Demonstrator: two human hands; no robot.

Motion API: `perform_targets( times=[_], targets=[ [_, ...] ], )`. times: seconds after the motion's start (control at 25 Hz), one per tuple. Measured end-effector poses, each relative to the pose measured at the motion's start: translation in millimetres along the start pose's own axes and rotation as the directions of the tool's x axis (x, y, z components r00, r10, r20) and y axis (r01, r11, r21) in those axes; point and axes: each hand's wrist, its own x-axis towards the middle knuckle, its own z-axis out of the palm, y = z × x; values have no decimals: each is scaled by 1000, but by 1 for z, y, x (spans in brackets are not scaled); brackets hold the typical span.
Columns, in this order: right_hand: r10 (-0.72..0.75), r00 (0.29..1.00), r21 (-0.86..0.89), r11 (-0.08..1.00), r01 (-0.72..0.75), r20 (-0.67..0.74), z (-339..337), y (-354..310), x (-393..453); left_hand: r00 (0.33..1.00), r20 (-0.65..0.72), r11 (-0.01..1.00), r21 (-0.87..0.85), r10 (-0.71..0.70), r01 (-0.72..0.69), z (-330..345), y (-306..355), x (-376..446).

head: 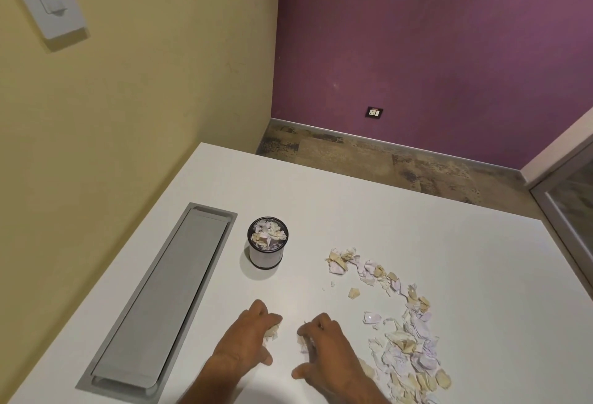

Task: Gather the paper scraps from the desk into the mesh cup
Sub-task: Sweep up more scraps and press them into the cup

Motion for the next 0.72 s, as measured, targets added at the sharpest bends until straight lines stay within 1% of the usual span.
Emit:
perform_targets(
  times=[0.16,0.32,0.44,0.56,0.72],
  targets=[
    [-69,997,54,996,71,-42,6,-4,2,999,-53,999,-38,-3,1,8,8,0],
    [-117,988,34,992,121,-97,6,-7,3,989,-145,999,-41,-30,24,16,15,-2],
    [-128,988,18,991,130,-83,5,-6,5,973,-222,997,-50,-68,58,20,18,-1],
    [-89,993,40,995,92,-83,3,-7,9,961,-256,992,-101,-103,79,21,18,-1],
    [41,995,103,994,-32,-89,1,-13,16,957,-245,977,-181,-156,113,21,17,-3]
  ],
)
